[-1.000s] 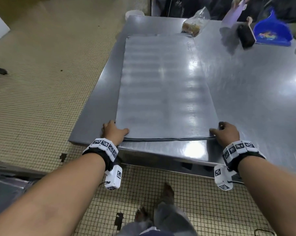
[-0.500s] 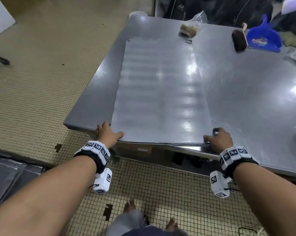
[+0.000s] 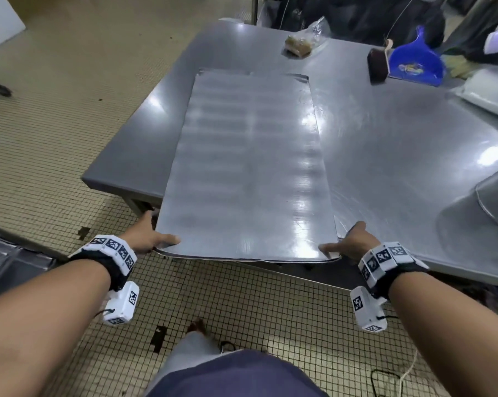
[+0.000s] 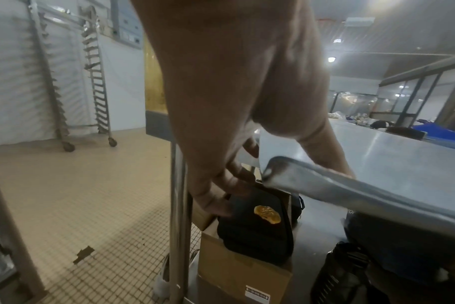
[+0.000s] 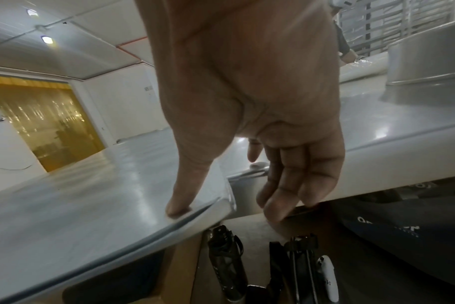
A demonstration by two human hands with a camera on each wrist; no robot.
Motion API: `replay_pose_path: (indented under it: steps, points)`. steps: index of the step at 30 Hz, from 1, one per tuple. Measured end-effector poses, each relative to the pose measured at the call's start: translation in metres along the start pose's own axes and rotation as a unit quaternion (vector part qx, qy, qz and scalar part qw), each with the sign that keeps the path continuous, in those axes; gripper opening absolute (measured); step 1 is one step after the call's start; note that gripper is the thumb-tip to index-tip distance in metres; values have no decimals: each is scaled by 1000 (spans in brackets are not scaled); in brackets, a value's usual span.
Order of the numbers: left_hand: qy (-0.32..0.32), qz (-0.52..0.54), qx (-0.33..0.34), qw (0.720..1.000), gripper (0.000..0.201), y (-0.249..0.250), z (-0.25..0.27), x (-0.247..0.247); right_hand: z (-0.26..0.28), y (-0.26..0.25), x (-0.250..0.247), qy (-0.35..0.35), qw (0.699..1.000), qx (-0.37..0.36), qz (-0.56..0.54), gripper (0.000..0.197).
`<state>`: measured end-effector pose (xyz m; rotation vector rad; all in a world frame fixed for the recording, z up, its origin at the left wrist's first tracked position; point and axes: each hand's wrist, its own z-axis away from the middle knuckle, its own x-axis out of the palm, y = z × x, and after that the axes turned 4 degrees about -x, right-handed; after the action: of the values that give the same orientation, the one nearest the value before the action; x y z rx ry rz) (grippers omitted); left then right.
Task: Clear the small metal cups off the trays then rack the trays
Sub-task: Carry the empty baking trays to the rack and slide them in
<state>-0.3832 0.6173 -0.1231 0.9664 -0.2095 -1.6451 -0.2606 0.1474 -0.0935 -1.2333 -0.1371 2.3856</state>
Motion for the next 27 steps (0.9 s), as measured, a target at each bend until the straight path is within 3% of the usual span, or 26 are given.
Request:
replay_pose_path:
  steps: [5, 7, 10, 12, 14, 22, 25, 27]
  points:
    - [-53, -93, 12, 994, 119, 0, 13, -1, 11, 26, 1, -72, 992, -86, -60, 103]
    - [-54, -74, 15, 996, 114, -1, 15, 2, 17, 30, 3, -75, 985, -132, -86, 106]
    - [13, 29, 21, 999, 89, 3, 14, 13, 16, 29, 10, -46, 980, -155, -117, 107]
    - [77, 58, 18, 995, 71, 6, 14, 20, 15, 26, 14, -14, 980, -143, -140, 93]
    - [89, 87, 8, 992, 63, 8, 12, 22, 13, 26, 17, 7, 980, -135, -149, 80]
    - [-4, 8, -11, 1000, 79, -3, 23, 5, 20, 33, 7, -90, 987, -112, -67, 74]
    - [-63, -11, -12, 998, 100, -11, 27, 0, 21, 35, 3, -122, 985, -108, -58, 75]
    - [-81, -36, -2, 996, 102, -12, 31, -2, 18, 32, 1, -141, 982, -116, -56, 70]
